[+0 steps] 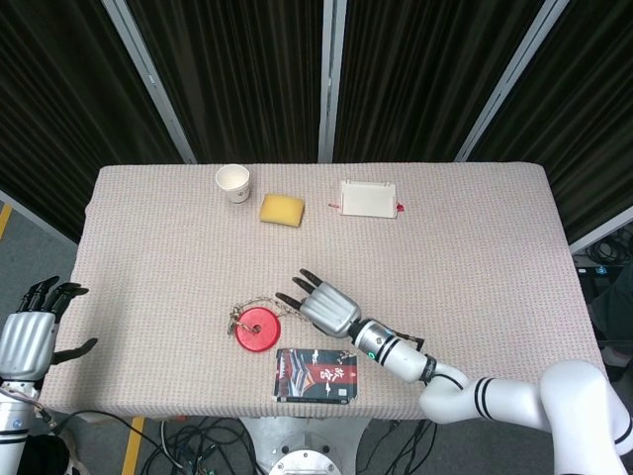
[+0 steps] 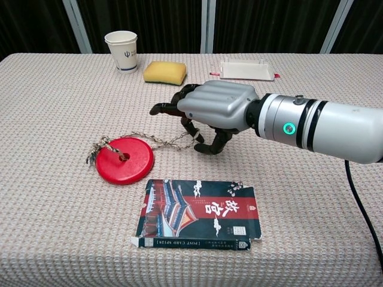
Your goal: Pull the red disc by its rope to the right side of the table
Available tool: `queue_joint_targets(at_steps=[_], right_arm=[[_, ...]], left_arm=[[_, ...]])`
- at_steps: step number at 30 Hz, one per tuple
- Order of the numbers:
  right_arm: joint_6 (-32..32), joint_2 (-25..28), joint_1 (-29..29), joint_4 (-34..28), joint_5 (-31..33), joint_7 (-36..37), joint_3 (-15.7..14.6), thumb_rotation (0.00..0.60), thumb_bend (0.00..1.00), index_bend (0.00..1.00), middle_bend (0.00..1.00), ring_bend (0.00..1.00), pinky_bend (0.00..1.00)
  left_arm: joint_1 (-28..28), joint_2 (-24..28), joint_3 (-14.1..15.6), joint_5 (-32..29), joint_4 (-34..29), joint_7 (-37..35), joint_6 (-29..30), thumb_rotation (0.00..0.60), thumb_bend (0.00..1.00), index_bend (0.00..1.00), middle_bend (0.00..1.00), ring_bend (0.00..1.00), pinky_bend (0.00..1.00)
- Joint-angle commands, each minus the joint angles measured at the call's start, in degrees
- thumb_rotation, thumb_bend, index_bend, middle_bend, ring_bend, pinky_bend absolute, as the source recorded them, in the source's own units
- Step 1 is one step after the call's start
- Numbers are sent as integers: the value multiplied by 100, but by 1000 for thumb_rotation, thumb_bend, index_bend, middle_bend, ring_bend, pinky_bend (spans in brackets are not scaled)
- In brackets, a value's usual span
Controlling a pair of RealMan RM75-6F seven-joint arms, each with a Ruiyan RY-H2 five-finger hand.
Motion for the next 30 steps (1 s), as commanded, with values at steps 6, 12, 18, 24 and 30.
queue_joint_targets(at_steps=[6, 12, 18, 24, 30], right_arm=[[172, 133, -80, -220, 171, -125, 56, 600, 562, 395, 720, 327, 176], [578, 347, -256, -257, 75, -60, 72, 600, 517, 904, 852, 610, 638], [919, 924, -581, -317, 239, 2, 102, 600, 477, 985, 885, 674, 760], [1543, 1723, -1306, -541, 652, 365, 94, 600, 496, 992, 890, 686, 780], [2222, 2182, -2170, -58, 1063, 1279, 125, 600, 511, 992, 891, 687, 785]], left_arm=[[2, -13, 6, 9, 5, 8, 0, 600, 1, 271, 229, 105, 135], [-11, -12, 16, 16, 6, -2, -36, 600, 1, 270, 229, 105, 136], [-20, -28, 12, 2, 9, 2, -58, 600, 1, 271, 230, 105, 137], [-28, -51, 24, 16, 28, 1, -75, 600, 1, 271, 230, 105, 137], [-36, -61, 33, 34, 1, 49, -81, 600, 1, 271, 229, 105, 137]])
